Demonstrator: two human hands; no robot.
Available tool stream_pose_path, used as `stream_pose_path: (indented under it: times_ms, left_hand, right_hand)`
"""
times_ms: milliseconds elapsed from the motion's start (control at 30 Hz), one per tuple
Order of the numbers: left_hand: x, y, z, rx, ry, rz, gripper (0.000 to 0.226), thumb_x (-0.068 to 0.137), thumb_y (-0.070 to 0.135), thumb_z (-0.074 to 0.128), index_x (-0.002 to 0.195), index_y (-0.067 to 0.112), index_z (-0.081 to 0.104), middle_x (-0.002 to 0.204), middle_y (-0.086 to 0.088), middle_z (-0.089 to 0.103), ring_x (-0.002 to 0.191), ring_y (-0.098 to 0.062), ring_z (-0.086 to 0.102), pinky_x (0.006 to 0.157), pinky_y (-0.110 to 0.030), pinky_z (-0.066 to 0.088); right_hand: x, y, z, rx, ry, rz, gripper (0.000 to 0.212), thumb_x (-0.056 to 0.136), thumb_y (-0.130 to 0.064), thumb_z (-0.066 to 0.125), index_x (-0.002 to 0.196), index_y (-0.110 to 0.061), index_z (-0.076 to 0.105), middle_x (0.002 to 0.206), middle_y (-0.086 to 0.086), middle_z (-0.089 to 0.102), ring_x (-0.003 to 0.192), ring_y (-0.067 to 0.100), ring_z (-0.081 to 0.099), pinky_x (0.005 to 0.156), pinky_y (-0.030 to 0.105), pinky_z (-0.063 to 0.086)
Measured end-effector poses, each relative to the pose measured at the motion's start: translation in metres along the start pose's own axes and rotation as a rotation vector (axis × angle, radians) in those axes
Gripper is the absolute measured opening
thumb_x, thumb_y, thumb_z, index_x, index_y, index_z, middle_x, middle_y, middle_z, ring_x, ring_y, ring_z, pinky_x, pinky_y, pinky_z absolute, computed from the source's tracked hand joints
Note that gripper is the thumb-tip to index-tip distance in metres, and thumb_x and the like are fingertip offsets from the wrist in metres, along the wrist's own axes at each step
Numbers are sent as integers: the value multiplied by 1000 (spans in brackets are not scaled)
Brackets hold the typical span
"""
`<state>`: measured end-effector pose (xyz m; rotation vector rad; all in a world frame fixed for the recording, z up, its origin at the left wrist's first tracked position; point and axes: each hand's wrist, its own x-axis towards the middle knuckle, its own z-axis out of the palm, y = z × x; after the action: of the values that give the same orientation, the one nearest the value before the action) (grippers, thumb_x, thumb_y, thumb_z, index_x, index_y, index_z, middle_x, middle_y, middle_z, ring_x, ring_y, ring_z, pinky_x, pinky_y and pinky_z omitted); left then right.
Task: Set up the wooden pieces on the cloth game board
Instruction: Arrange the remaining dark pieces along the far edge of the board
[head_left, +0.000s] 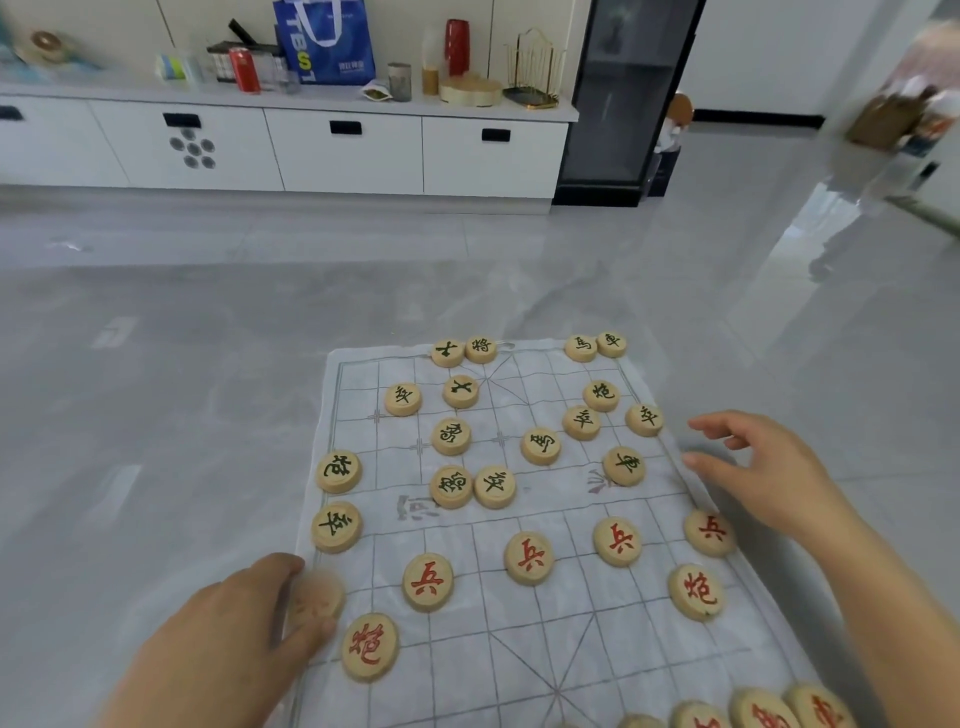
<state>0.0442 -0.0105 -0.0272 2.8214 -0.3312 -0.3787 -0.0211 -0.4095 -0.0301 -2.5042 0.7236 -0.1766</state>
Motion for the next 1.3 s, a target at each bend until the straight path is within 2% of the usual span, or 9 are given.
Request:
stream_pose_path:
  times_ms: [200, 333, 433, 533, 733, 867, 1000, 1133, 1300]
  left_hand:
    - [3, 0, 1, 20, 2, -1, 55, 83, 58, 50, 131, 36, 36, 122, 14, 53, 113, -7, 51, 91, -20, 42]
    - [1, 4, -2, 12, -2, -11, 54, 84, 58, 49, 131, 36, 35, 125, 15, 52, 115, -7, 51, 91, -19, 40]
    - [0, 5, -4, 19, -19, -16, 53, 85, 57, 47, 132, 36, 34, 126, 16, 51, 115, -6, 50, 93, -19, 41]
    - [-1, 5, -6, 10, -26, -23, 52, 85, 59, 46, 131, 36, 34, 125, 16, 51, 114, -6, 50, 93, -19, 41]
    - [-1, 0, -6, -19, -3, -1, 47, 85, 60, 43, 127, 38, 36, 119, 18, 51, 106, -4, 50, 79, -16, 36]
    - [0, 0, -4, -18, -7, -13, 46, 86, 61, 41, 126, 39, 37, 118, 18, 52, 91, -4, 44, 76, -17, 35]
    - [0, 1, -5, -24, -3, -15, 47, 85, 63, 39, 126, 39, 37, 120, 19, 51, 92, -4, 42, 75, -17, 34]
    - [2, 3, -7, -10, -29, -17, 51, 85, 64, 37, 129, 38, 34, 126, 18, 49, 106, -4, 48, 78, -16, 33]
    - [3, 4, -11, 6, -74, -20, 58, 85, 67, 34, 135, 36, 29, 134, 17, 45, 122, -4, 45, 89, -17, 35]
  right_hand:
    - [-3, 0, -4, 33, -2, 9, 18, 83, -30, 66, 101, -29, 64, 101, -6, 63, 91, 10, 54, 74, 27, 38]
    - [-5, -57, 28, 3, -110, -194, 25, 80, -37, 68, 103, -27, 66, 99, -11, 59, 89, 3, 50, 72, 17, 38]
    - [-1, -114, 62, -83, -165, -403, 33, 82, -44, 62, 111, -28, 63, 107, -9, 57, 102, 11, 47, 89, 29, 38]
    - [11, -154, 91, -144, -163, -471, 40, 82, -47, 59, 116, -26, 59, 113, -5, 56, 108, 17, 45, 92, 34, 36]
    - [21, -166, 112, -259, -153, -442, 47, 75, -54, 63, 111, -23, 58, 106, -2, 56, 103, 21, 48, 87, 36, 36]
    - [32, -157, 93, -87, -142, -422, 37, 76, -46, 66, 108, -28, 62, 102, -6, 60, 99, 17, 52, 87, 37, 42]
    - [64, -132, 68, -33, -73, -290, 45, 78, -39, 68, 119, -25, 57, 110, -7, 60, 103, 15, 53, 89, 35, 44]
    - [109, -104, 60, -245, 58, -231, 40, 81, -39, 64, 117, -25, 55, 118, -2, 59, 113, 23, 49, 92, 37, 34]
    - [139, -98, 64, -399, 33, -202, 39, 84, -39, 61, 122, -33, 52, 130, 1, 48, 121, 27, 38, 95, 39, 28]
